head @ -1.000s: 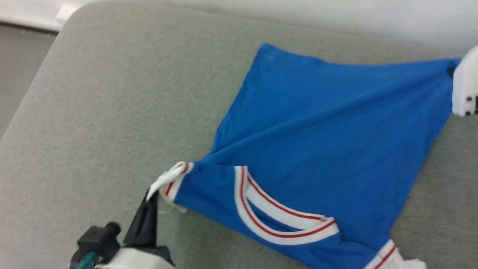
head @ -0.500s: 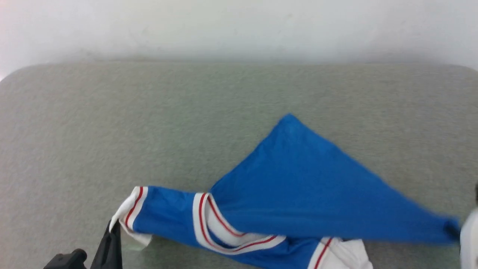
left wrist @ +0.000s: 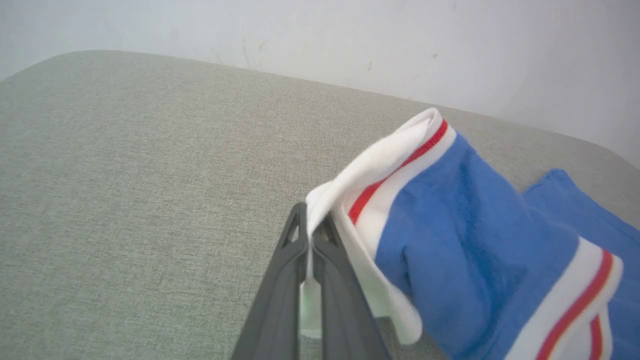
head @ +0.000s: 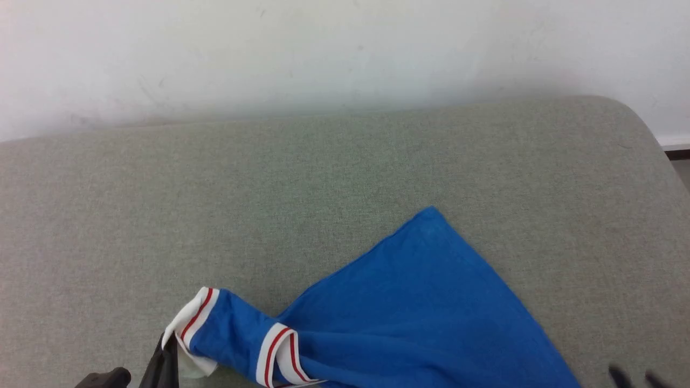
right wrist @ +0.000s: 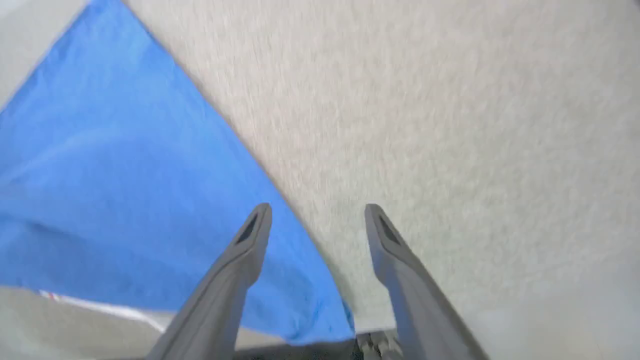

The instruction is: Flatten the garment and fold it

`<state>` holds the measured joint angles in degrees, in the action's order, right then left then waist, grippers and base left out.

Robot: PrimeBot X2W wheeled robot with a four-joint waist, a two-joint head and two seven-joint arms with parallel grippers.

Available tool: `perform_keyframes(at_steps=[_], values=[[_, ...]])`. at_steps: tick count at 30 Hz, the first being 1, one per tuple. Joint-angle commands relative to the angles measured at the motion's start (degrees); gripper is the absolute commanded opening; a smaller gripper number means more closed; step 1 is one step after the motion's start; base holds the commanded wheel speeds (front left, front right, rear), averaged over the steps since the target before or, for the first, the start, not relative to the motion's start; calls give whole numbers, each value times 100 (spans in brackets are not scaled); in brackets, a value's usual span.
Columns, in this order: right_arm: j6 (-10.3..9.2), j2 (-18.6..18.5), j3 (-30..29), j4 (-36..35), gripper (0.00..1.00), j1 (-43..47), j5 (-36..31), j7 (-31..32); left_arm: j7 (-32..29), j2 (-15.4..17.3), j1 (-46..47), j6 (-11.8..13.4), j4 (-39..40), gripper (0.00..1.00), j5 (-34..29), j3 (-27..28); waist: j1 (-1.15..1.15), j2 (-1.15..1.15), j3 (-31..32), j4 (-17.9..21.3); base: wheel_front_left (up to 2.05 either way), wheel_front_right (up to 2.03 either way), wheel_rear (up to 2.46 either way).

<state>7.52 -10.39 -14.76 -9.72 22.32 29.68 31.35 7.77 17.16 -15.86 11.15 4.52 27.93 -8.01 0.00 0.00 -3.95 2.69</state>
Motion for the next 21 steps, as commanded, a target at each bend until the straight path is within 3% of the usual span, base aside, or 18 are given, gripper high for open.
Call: perform_keyframes(at_steps=[1,6,9,15,21], values=[[-3,77,-48,-34,100,-254,-43,-185,-7,35,34,-23,-15,0,14,-7,0,0,-30,-14,0,0,0],[-3,106,210,296,100,-1423,-386,-1414,-8,53,201,-37,49,0,-6,-38,0,0,-240,-95,0,0,0],[-3,28,696,888,100,-2230,-508,-1769,7,51,341,-60,79,0,-16,-66,0,0,-407,-166,0,0,0],[-3,-144,1861,2308,100,-3815,-417,-1620,48,-18,704,-152,33,0,-41,-213,0,0,-733,-409,0,0,0],[-3,-256,2770,3583,100,-5036,-88,-774,125,-110,1063,-269,-88,0,-51,-363,0,0,-1053,-678,0,0,0]])
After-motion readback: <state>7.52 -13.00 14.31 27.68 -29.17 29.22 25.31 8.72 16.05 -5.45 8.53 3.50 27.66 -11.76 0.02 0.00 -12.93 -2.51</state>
